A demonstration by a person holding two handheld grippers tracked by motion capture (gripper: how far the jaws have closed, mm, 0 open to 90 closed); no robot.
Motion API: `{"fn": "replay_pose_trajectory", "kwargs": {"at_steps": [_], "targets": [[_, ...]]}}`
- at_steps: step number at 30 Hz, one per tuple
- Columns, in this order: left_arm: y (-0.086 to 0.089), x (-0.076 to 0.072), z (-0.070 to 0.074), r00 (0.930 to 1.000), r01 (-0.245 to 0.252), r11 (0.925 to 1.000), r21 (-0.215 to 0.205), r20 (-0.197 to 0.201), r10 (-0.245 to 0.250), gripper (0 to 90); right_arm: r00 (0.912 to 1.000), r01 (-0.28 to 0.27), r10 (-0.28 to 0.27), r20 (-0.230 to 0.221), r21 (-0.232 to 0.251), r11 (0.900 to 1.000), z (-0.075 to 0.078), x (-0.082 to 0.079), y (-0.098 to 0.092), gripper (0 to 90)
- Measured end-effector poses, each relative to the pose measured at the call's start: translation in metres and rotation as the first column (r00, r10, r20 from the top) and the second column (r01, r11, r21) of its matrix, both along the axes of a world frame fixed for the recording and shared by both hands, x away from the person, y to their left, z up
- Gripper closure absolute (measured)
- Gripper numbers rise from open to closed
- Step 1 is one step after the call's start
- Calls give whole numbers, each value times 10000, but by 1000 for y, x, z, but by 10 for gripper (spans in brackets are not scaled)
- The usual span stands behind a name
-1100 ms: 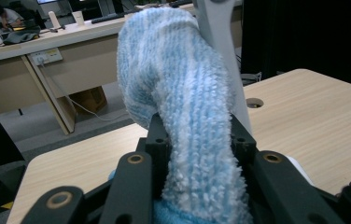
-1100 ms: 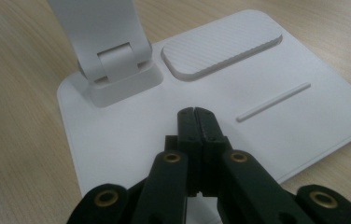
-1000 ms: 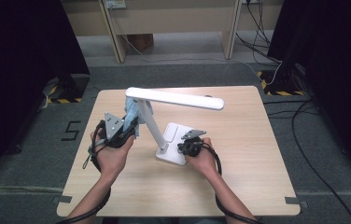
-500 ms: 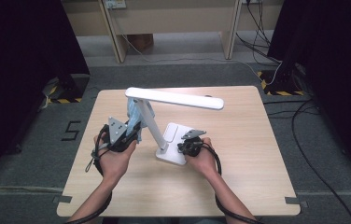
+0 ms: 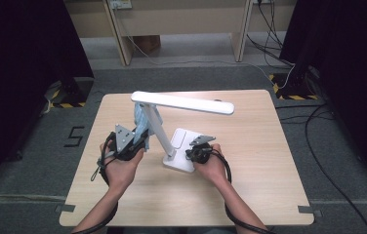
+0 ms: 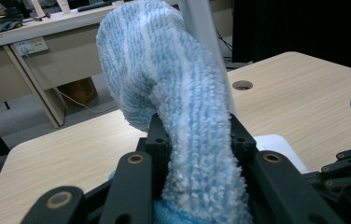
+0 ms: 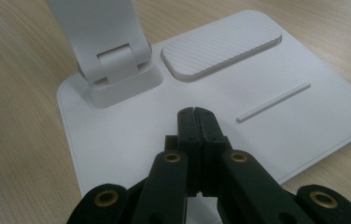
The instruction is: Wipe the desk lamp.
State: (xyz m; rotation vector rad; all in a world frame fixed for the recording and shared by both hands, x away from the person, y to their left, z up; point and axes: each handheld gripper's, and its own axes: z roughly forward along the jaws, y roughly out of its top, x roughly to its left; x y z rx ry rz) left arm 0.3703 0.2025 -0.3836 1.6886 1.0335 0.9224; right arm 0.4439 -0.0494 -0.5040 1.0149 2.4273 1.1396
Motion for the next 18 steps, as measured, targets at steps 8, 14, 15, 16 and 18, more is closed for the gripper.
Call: {"fn": "replay_pose_trajectory", "kwargs": {"at_steps": [8,14,15,16,18], "targets": [[-2,0,-4,9999,45,9999,108,-130,-43,688,10000,-5,5,23,6,10000,0,0,0,900],[-3,-1,-9,9996,94,9999,116,-263,-91,689,10000,12,-12,-4,3,10000,0,0,0,900],[-3,-1,-10,9995,112,9999,128,-286,-109,688,10000,1,-1,5,0,10000,0,0,0,900],[-3,0,-11,9995,116,9999,124,-284,-113,689,10000,-2,2,7,4,10000,0,0,0,900],[-4,0,-12,9994,131,9998,123,-335,-127,688,10000,7,-7,-2,5,10000,0,0,0,900]]}}
